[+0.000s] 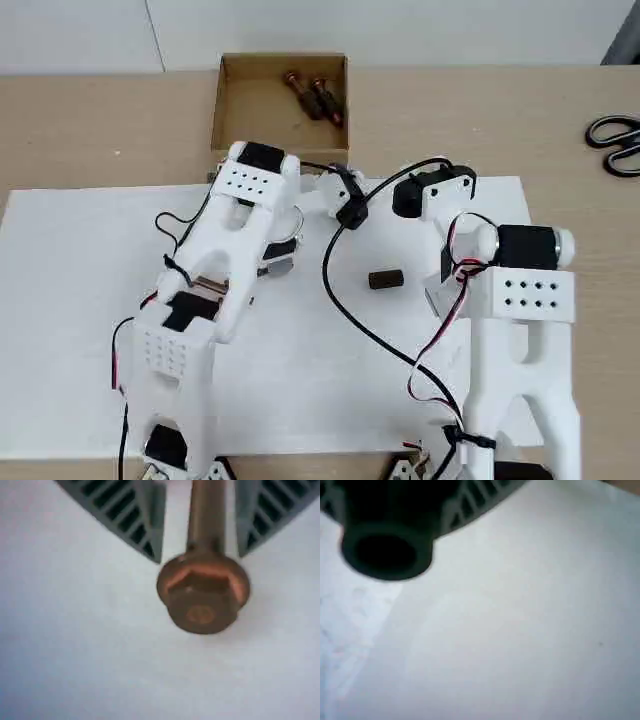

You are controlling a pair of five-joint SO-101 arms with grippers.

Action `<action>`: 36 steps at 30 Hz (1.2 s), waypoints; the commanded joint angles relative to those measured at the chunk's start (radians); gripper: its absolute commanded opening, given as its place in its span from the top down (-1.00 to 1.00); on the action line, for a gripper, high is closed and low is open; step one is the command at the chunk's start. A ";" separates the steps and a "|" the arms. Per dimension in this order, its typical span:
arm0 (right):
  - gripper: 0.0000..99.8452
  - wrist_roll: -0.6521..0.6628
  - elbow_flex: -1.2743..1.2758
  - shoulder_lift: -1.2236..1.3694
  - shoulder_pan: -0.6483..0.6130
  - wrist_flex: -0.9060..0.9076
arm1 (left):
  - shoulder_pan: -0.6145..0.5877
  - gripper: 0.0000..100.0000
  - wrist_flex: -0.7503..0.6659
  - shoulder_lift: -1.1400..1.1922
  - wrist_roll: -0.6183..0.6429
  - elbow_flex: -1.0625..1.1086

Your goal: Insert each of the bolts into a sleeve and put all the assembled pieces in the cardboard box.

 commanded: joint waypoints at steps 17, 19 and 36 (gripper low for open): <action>0.99 -0.005 -0.003 -0.027 0.013 -0.010 | -0.003 0.99 -0.077 0.084 -0.008 -0.038; 0.99 -0.005 -0.005 -0.030 0.010 -0.010 | -0.011 0.99 -0.077 0.074 -0.008 -0.039; 0.99 -0.005 -0.052 -0.286 -0.048 0.002 | -0.029 0.99 0.029 -0.302 0.218 -0.033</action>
